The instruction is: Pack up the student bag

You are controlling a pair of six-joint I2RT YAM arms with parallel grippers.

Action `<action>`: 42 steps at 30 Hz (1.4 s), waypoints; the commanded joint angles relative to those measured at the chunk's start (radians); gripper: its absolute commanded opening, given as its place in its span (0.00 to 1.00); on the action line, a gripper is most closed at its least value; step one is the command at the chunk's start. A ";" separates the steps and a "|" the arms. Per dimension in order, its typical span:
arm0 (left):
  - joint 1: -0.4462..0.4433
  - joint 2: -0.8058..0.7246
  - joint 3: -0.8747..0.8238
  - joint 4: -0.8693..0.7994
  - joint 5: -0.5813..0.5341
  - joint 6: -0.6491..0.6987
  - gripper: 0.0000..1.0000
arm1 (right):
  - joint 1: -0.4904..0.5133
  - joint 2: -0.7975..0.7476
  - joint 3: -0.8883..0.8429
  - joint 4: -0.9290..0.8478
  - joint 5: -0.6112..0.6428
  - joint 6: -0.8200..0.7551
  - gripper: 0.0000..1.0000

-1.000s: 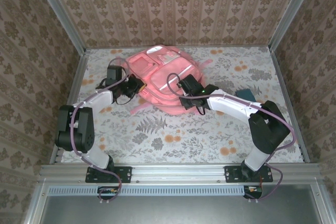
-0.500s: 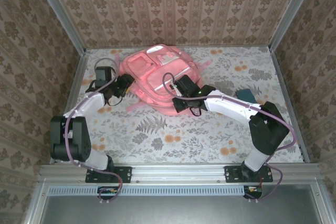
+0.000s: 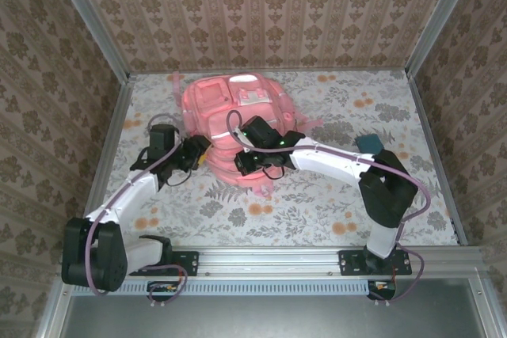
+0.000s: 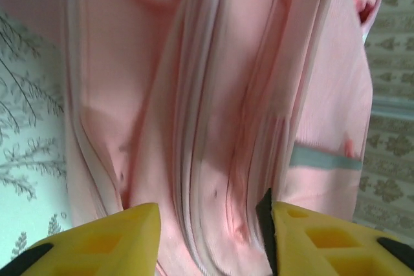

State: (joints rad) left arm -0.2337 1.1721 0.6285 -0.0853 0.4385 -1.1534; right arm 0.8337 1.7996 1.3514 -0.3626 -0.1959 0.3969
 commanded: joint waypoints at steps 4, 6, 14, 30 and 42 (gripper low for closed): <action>-0.061 -0.026 -0.062 0.097 -0.004 -0.128 0.40 | 0.013 0.023 0.063 0.038 -0.057 0.038 0.00; -0.078 -0.023 -0.068 0.096 -0.019 -0.133 0.38 | 0.013 0.023 0.062 0.038 -0.057 0.040 0.00; -0.103 0.005 -0.079 0.126 -0.040 -0.158 0.30 | 0.014 0.022 0.061 0.033 -0.062 0.046 0.00; -0.068 0.016 -0.023 0.007 -0.127 -0.001 0.00 | -0.036 -0.096 -0.033 -0.292 0.457 -0.006 0.00; -0.012 0.059 0.050 -0.031 -0.082 0.095 0.00 | -0.159 -0.169 -0.076 -0.289 0.323 -0.027 0.00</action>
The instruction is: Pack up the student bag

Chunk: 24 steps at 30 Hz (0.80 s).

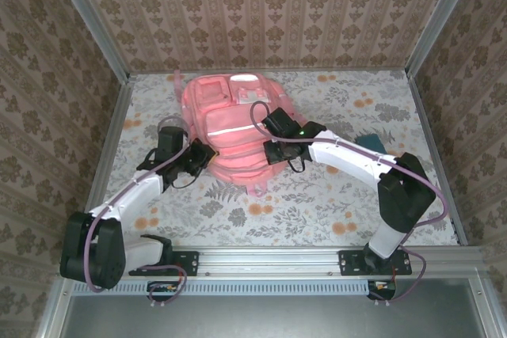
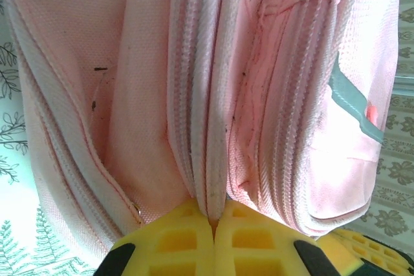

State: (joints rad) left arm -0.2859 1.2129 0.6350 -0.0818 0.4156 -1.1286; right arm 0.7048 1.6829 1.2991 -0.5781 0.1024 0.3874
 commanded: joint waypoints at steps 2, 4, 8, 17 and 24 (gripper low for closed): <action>0.044 0.041 0.070 -0.033 -0.051 0.086 0.00 | -0.017 -0.075 -0.056 -0.057 -0.049 -0.021 0.00; 0.049 0.070 0.100 -0.038 -0.045 0.109 0.00 | -0.002 -0.097 -0.095 -0.038 -0.137 -0.021 0.00; 0.057 0.127 0.160 -0.047 -0.046 0.153 0.00 | 0.049 -0.122 -0.151 0.013 -0.270 0.003 0.00; 0.089 0.177 0.226 -0.107 -0.068 0.190 0.25 | 0.115 -0.028 -0.098 0.154 -0.327 0.118 0.00; 0.102 0.059 0.129 -0.112 -0.025 0.136 0.39 | 0.113 0.013 -0.038 0.149 -0.296 0.134 0.00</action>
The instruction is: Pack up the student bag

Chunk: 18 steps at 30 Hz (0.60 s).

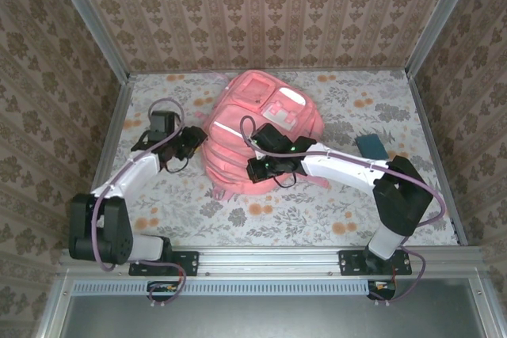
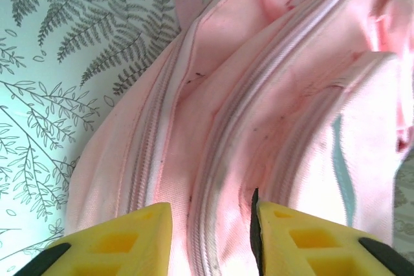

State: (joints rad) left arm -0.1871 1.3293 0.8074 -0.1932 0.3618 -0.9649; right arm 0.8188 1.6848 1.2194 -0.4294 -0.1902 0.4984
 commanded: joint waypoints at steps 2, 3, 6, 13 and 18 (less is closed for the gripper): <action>-0.003 -0.079 -0.083 0.057 0.080 -0.075 0.39 | -0.001 0.013 0.045 -0.002 -0.005 0.022 0.00; -0.010 -0.086 -0.106 0.090 0.106 -0.098 0.39 | 0.000 0.013 0.044 -0.003 -0.005 0.022 0.00; -0.041 -0.089 -0.133 0.142 0.145 -0.148 0.37 | -0.001 0.012 0.045 -0.006 -0.006 0.023 0.00; -0.105 -0.054 -0.149 0.191 0.141 -0.189 0.36 | 0.000 0.012 0.047 -0.008 -0.013 0.032 0.00; -0.117 -0.017 -0.152 0.213 0.134 -0.204 0.35 | -0.001 0.010 0.049 -0.015 -0.011 0.031 0.00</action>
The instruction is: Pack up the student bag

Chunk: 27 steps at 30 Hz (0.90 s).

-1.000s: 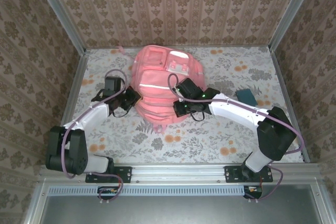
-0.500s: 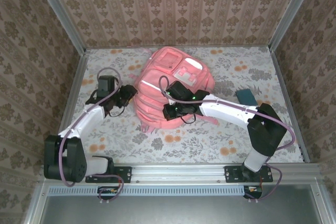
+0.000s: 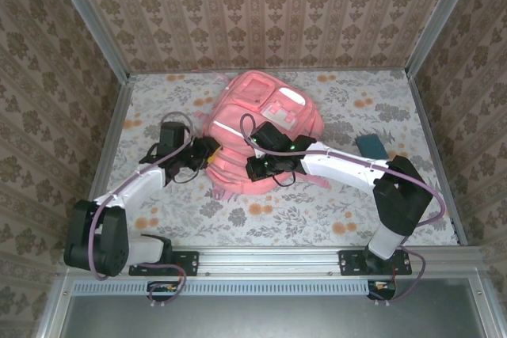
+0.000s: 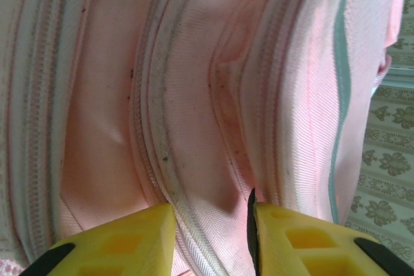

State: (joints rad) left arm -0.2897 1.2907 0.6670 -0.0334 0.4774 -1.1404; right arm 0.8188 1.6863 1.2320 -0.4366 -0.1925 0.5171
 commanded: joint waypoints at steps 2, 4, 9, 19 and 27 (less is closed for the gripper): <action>-0.017 0.029 -0.015 0.052 0.013 -0.034 0.35 | 0.000 0.006 0.036 -0.011 -0.007 0.012 0.00; -0.017 0.028 -0.019 0.042 -0.004 -0.042 0.36 | -0.001 0.003 0.035 -0.016 -0.001 0.014 0.00; -0.018 -0.020 -0.037 -0.024 -0.080 -0.053 0.38 | 0.001 0.002 0.033 -0.033 0.030 0.018 0.00; -0.026 -0.047 -0.064 -0.013 -0.098 -0.072 0.38 | 0.001 0.008 0.035 -0.031 0.029 0.026 0.00; -0.037 0.029 -0.040 0.105 -0.064 -0.085 0.36 | 0.001 -0.003 0.029 -0.028 0.003 0.023 0.00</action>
State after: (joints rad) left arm -0.3168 1.2984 0.6151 0.0204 0.4019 -1.2125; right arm 0.8188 1.6863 1.2346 -0.4484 -0.1886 0.5285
